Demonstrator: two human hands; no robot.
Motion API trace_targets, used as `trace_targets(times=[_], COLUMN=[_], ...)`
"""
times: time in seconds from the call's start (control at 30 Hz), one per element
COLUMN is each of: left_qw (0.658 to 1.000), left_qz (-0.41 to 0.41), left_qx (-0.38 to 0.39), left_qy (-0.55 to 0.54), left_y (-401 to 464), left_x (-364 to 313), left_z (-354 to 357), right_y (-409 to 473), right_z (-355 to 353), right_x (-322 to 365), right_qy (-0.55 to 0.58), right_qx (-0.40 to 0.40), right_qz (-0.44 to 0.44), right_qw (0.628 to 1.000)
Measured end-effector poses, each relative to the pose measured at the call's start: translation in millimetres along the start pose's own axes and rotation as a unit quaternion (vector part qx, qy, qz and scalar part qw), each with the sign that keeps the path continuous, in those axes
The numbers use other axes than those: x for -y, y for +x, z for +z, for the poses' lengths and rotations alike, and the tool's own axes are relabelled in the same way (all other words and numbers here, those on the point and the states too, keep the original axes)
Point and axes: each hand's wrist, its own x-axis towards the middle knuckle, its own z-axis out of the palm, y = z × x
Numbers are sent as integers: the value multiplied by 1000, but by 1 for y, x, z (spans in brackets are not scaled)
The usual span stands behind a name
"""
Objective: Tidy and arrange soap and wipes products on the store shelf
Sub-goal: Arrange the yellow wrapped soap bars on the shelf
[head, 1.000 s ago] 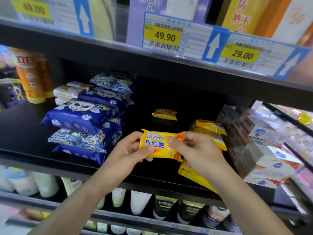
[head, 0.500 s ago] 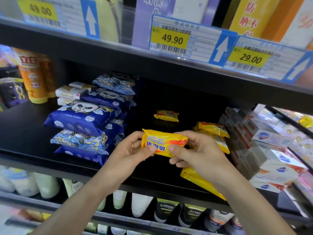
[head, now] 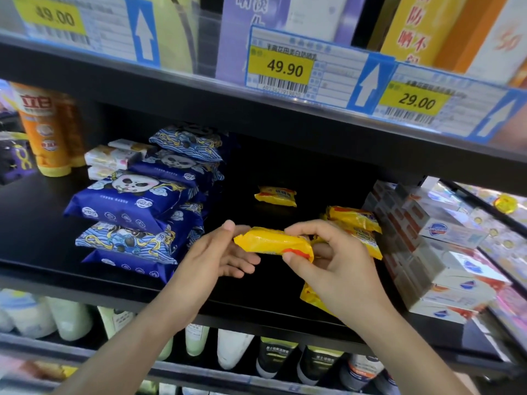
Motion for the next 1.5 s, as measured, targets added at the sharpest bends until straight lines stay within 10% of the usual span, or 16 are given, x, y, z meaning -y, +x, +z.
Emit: trace_targets(times=[0.53, 1.5], left_qw=[999, 999], left_qz=[8, 40], left_qx=[-16, -4], left_qy=[31, 27], left_y=[-5, -7], left_x=[-1, 3], left_z=[2, -1], right_y=[-7, 19], right_z=[0, 12], right_x=[-8, -23], right_qy=[-75, -32], right_qx=[73, -51], right_qz=[-68, -28], right_qw=[992, 998])
